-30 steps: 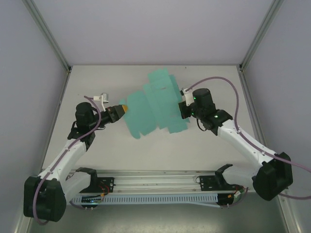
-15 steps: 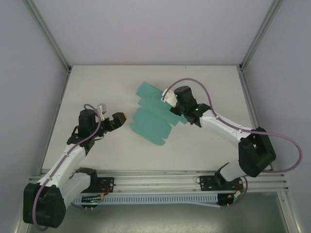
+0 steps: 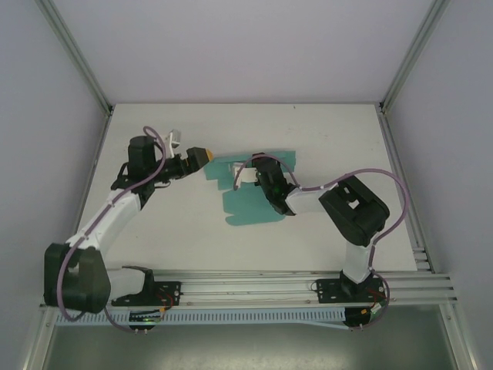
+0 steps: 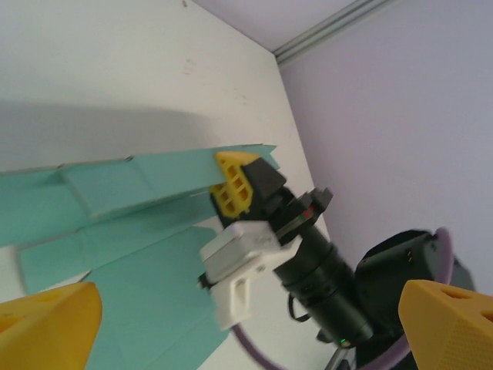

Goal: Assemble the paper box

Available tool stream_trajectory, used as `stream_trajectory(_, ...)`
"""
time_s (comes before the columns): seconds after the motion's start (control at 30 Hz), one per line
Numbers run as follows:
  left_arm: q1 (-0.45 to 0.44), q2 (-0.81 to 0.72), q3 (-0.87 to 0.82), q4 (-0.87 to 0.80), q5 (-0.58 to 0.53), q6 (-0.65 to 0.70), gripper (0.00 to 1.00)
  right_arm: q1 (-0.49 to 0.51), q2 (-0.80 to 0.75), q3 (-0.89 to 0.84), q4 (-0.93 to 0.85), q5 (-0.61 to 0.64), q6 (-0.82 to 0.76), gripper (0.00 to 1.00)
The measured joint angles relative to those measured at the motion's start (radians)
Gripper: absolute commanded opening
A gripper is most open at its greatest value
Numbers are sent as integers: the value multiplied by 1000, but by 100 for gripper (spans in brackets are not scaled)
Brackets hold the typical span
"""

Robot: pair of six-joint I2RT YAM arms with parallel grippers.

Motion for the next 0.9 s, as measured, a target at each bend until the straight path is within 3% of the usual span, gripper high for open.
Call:
stream_trajectory(0.33, 0, 296, 164, 48, 88, 23, 99, 16, 4, -19, 73, -2, -5, 0)
stream_trajectory(0.53, -3, 365, 236, 71, 118, 38, 98, 18, 4, -25, 71, -1, 29, 0)
stream_trajectory(0.9, -62, 408, 168, 131, 149, 37, 99, 18, 3, -4, 4, 27, 120, 0)
